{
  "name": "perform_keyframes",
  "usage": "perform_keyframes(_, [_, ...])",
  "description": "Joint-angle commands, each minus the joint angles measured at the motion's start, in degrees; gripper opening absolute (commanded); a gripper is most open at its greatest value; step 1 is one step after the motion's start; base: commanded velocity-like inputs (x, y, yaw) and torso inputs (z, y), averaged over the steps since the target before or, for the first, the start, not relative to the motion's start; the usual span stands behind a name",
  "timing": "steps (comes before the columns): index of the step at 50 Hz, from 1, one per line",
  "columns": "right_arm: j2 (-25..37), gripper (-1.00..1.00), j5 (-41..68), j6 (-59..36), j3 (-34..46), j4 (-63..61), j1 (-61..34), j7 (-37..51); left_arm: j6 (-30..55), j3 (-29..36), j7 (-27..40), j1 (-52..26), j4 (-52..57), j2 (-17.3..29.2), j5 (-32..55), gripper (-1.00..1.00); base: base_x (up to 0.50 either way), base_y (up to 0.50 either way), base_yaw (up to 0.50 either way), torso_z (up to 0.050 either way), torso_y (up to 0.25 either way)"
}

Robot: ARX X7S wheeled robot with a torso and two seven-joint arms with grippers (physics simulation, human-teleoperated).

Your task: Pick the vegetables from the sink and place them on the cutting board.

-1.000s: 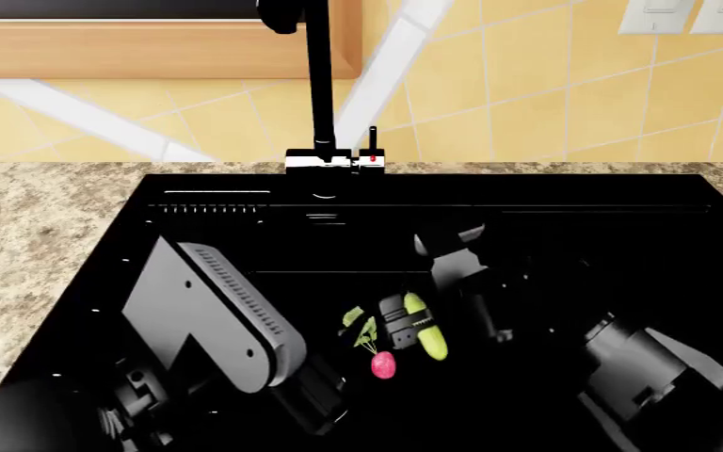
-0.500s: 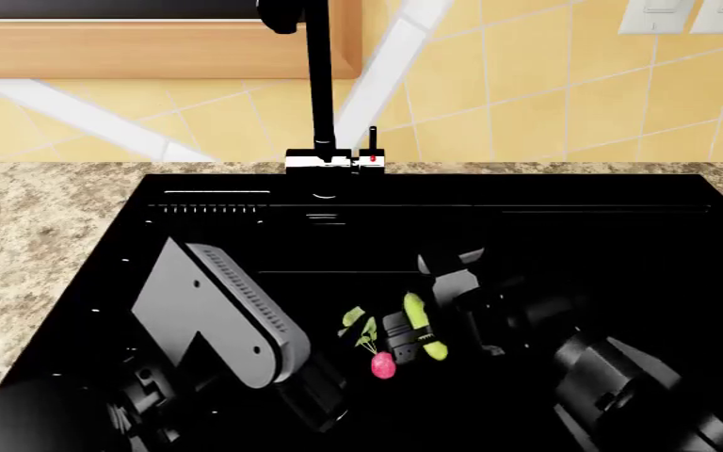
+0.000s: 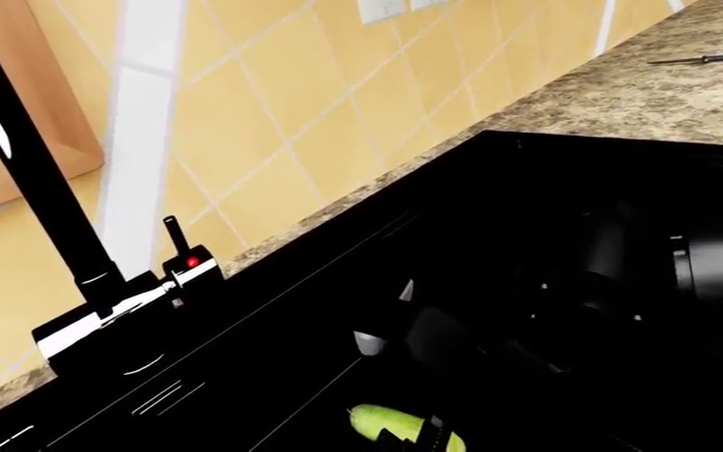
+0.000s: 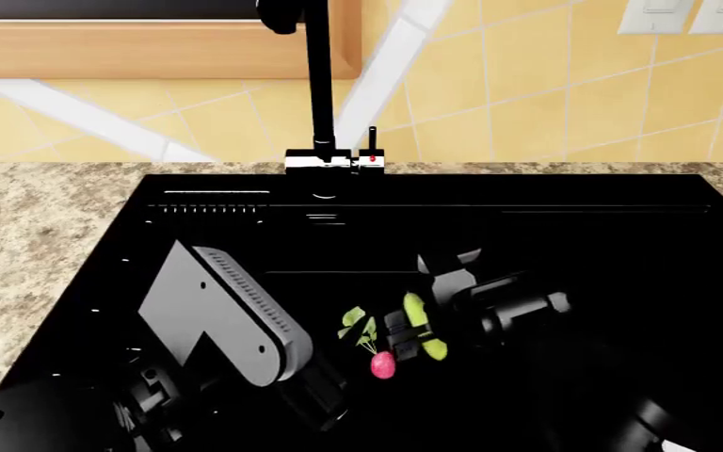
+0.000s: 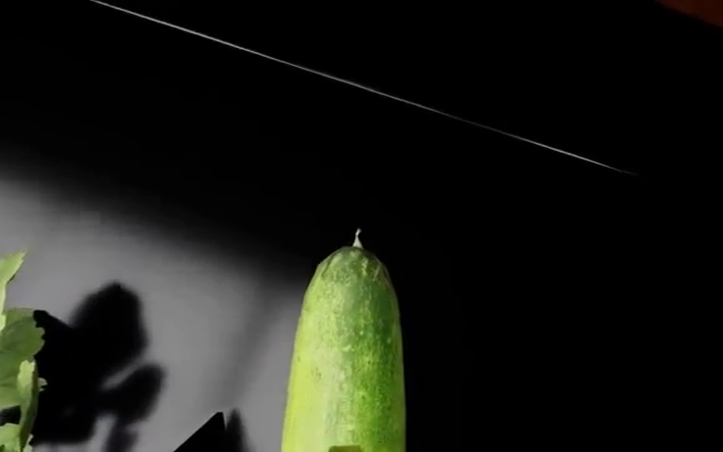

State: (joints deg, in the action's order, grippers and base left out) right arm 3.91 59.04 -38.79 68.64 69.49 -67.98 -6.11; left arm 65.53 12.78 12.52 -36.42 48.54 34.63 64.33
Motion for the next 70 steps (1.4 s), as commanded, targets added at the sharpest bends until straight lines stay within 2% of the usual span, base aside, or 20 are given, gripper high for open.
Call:
perform_keyframes(1, [-2.86,-1.00,-3.22,1.06,-1.15,5.43,5.44,-2.27,-0.66,0.52,-0.06,0.57,-0.25,0.49,-0.35,1.00,0.00,0.00,0.00,0.000,0.000])
perform_keyframes(13, [-2.62,-1.00,-6.92,-0.35,-4.52,4.52,4.03,-2.75,-1.04,0.62,0.27,0.70,-0.20,0.81,-0.08,1.00,0.00,0.00,0.00,0.000,0.000])
perform_keyframes(21, [9.53,-1.00,0.55,-12.10,-9.55,-22.91,3.98,11.54,-0.72,0.67,1.20,0.07,0.07,0.71,1.09,1.00,0.00,0.00,0.00,0.000,0.000])
perform_keyframes(33, [16.71,-1.00,7.80,-18.98,-15.22,-40.15,2.74,22.18,-1.05,0.47,1.89,-0.22,0.15,0.92,1.94,1.00,0.00,0.00,0.00,0.000,0.000])
perform_keyframes(45, [25.08,-1.00,23.26,-23.48,-28.13,-60.54,0.54,35.96,-0.52,-1.64,5.84,-1.25,-0.93,0.17,6.57,1.00,0.00,0.00,0.00,0.000,0.000])
perform_keyframes(55, [30.88,-1.00,36.17,-24.85,-35.62,-72.21,0.32,46.18,1.14,-2.72,11.49,-3.35,-3.55,-1.01,12.59,1.00,0.00,0.00,0.00,0.000,0.000])
perform_keyframes(62, [35.38,-1.00,44.25,-24.31,-39.46,-79.26,0.74,52.25,3.10,-2.09,20.17,-5.47,-7.91,-3.11,22.09,1.00,0.00,0.00,0.00,0.000,0.000])
perform_keyframes(65, [37.84,-1.00,49.03,-24.22,-40.91,-82.74,-0.34,56.06,3.62,-0.46,27.40,-6.21,-10.50,-4.28,27.52,1.00,0.00,0.00,0.00,0.000,0.000])
perform_keyframes(70, [40.83,-1.00,55.72,-23.20,-42.67,-86.71,-2.85,61.23,4.13,2.46,33.28,-7.51,-13.37,-6.10,30.30,1.00,0.00,0.00,0.00,0.000,0.000])
